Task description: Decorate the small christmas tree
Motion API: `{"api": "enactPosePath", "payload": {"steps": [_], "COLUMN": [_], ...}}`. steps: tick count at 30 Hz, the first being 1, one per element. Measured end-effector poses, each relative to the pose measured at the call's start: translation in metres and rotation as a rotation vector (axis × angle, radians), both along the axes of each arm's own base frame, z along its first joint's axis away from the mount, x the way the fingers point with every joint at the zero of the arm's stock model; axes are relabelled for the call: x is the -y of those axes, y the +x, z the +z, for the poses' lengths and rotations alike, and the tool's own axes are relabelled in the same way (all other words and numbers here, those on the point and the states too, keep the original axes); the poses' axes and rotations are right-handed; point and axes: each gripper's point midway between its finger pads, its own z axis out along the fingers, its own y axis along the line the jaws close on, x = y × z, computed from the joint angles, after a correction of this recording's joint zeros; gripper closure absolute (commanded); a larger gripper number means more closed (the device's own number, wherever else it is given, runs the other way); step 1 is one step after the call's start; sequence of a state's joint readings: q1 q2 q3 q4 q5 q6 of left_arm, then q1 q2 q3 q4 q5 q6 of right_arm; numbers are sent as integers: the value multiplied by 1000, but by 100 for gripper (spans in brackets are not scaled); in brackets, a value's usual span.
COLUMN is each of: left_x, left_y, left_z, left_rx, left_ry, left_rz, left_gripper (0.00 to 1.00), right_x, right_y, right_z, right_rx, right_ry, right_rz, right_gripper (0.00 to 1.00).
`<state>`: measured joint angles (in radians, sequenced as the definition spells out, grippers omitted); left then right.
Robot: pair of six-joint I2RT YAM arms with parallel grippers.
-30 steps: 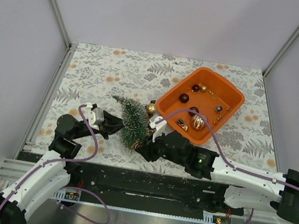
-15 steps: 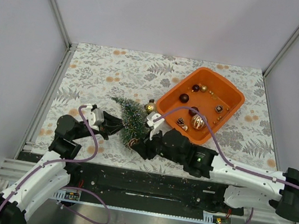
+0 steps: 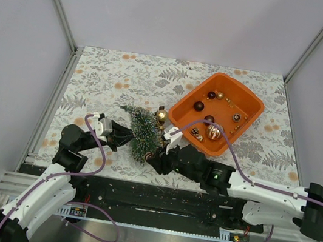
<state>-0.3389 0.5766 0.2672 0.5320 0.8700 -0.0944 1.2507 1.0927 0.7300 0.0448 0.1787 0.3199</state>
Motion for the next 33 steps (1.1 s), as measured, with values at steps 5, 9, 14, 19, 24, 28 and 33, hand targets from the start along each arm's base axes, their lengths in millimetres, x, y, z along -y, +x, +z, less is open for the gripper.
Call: {"api": "enactPosePath", "payload": {"steps": [5,9,14,19,24,28,33], "left_x": [0,0,0,-1,-1,-1,-1], "left_y": [-1,-1,-1,-2,-2,-2,-2], "left_z": [0,0,0,-1,-1,-2,-2], "left_rx": [0,0,0,1,1,0,0], "left_ry": [0,0,0,0,0,0,0], "left_rz": [0,-1,-1,-1,-1,-1,-1], "left_gripper": [91,92,92,92,91,91,91], "right_x": [-13,-18,-19,-4,11,13,10], "right_y": [-8,-14,-13,-5,2,3,1], "right_z": [-35,-30,9,43,47,30,-1], "right_rx": [-35,-17,43,108,132,115,74], "right_ry": [-87,-83,-6,68,84,48,-14], "right_rz": [38,60,60,0,-58,-66,-65], "right_gripper": [89,89,89,88,87,87,87]}}
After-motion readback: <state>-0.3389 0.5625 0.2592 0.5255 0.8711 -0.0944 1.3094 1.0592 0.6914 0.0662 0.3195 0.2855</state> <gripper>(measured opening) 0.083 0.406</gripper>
